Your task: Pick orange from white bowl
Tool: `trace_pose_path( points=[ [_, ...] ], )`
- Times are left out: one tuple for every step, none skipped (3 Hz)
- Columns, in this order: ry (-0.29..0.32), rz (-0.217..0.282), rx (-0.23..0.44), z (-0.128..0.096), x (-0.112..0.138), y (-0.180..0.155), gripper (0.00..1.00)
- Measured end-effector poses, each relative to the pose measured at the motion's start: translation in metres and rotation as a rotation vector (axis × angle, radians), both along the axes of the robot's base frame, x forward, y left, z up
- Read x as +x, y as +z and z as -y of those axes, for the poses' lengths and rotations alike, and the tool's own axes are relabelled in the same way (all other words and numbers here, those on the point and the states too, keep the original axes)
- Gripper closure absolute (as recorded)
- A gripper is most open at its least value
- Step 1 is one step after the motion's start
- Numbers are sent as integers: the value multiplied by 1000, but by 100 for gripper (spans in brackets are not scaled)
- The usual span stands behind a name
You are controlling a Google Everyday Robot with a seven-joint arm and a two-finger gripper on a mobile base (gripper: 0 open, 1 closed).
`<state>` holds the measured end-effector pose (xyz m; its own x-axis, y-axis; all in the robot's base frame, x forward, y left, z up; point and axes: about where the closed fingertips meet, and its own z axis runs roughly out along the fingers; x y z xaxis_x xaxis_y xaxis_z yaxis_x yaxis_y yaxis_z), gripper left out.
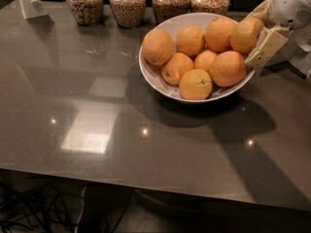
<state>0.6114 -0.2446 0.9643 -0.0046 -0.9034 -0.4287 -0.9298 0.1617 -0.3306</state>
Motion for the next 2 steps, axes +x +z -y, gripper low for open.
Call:
trace_pose_path(
  points=[
    [7, -2, -7, -2, -2, 4, 65],
    [14, 14, -17, -3, -7, 18, 88]
  ],
)
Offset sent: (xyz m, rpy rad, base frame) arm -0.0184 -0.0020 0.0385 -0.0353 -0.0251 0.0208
